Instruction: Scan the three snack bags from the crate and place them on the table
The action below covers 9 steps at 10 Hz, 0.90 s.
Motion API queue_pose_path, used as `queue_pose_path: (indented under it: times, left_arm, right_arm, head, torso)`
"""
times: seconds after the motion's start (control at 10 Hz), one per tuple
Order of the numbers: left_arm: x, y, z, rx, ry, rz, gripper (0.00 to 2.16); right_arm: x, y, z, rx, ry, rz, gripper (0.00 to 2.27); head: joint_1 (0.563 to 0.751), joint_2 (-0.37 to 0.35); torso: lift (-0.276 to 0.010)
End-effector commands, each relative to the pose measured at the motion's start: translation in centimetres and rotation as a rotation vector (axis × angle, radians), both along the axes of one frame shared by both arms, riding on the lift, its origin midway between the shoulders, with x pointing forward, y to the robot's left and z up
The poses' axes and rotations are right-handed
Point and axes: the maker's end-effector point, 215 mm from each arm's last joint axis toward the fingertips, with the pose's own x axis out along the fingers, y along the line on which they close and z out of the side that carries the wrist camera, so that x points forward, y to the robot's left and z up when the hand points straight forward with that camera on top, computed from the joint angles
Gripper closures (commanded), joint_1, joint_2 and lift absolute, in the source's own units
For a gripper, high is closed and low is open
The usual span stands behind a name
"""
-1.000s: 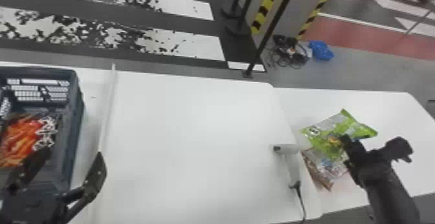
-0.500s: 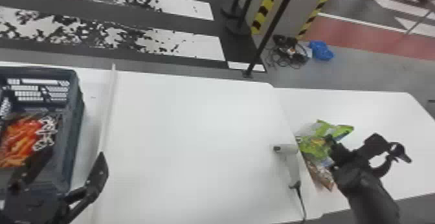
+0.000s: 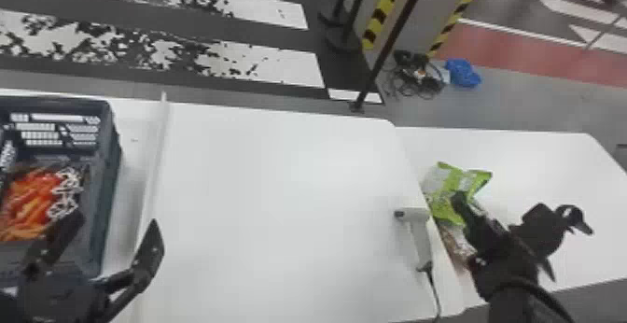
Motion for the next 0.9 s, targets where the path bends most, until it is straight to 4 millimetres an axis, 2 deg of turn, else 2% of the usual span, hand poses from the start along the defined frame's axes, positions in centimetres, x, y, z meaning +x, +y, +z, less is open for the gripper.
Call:
queue_pose_path:
  times: [0.0, 0.2, 0.3, 0.4, 0.5, 0.6, 0.7, 0.8]
  left_arm:
    - [0.3, -0.4, 0.0, -0.003, 0.002, -0.002, 0.07]
    - [0.2, -0.9, 0.1, -0.007, 0.005, -0.007, 0.07]
    - [0.0, -0.8, -0.1, -0.005, 0.01, -0.006, 0.07]
    - [-0.1, -0.6, -0.2, -0.004, 0.013, 0.001, 0.07]
    - [-0.2, -0.3, -0.3, -0.003, 0.017, 0.015, 0.07]
    - [-0.4, -0.2, -0.1, -0.003, 0.016, 0.02, 0.07]
    - [-0.5, -0.2, 0.1, -0.005, 0.013, 0.02, 0.07]
    - [-0.6, -0.3, 0.4, -0.007, 0.012, 0.02, 0.07]
  right_arm:
    - [-1.4, 6.1, 4.3, -0.047, -0.078, 0.102, 0.05]
    - [-1.5, 13.9, 4.8, -0.055, -0.075, 0.254, 0.05]
    - [-1.5, 18.3, 5.5, -0.128, -0.098, 0.351, 0.05]
    - [-2.0, 22.7, 7.4, -0.211, -0.175, 0.427, 0.05]
    - [-2.7, 26.7, 7.9, -0.242, -0.212, 0.494, 0.05]
    - [-4.1, 29.8, 9.3, -0.269, -0.273, 0.539, 0.05]
    - [-5.5, 32.1, 11.0, -0.299, -0.341, 0.563, 0.05]
    - [-6.4, 33.4, 10.7, -0.283, -0.345, 0.58, 0.05]
  head:
    - [0.695, -0.35]
    - [0.695, -0.35]
    - [0.695, -0.35]
    - [0.695, -0.35]
    - [0.695, -0.35]
    - [0.695, -0.35]
    - [0.695, -0.327]
    - [0.695, -0.309]
  torso:
    - [-0.037]
    - [-0.037]
    - [-0.037]
    - [-0.037]
    - [-0.037]
    - [-0.037]
    - [-0.037]
    - [-0.037]
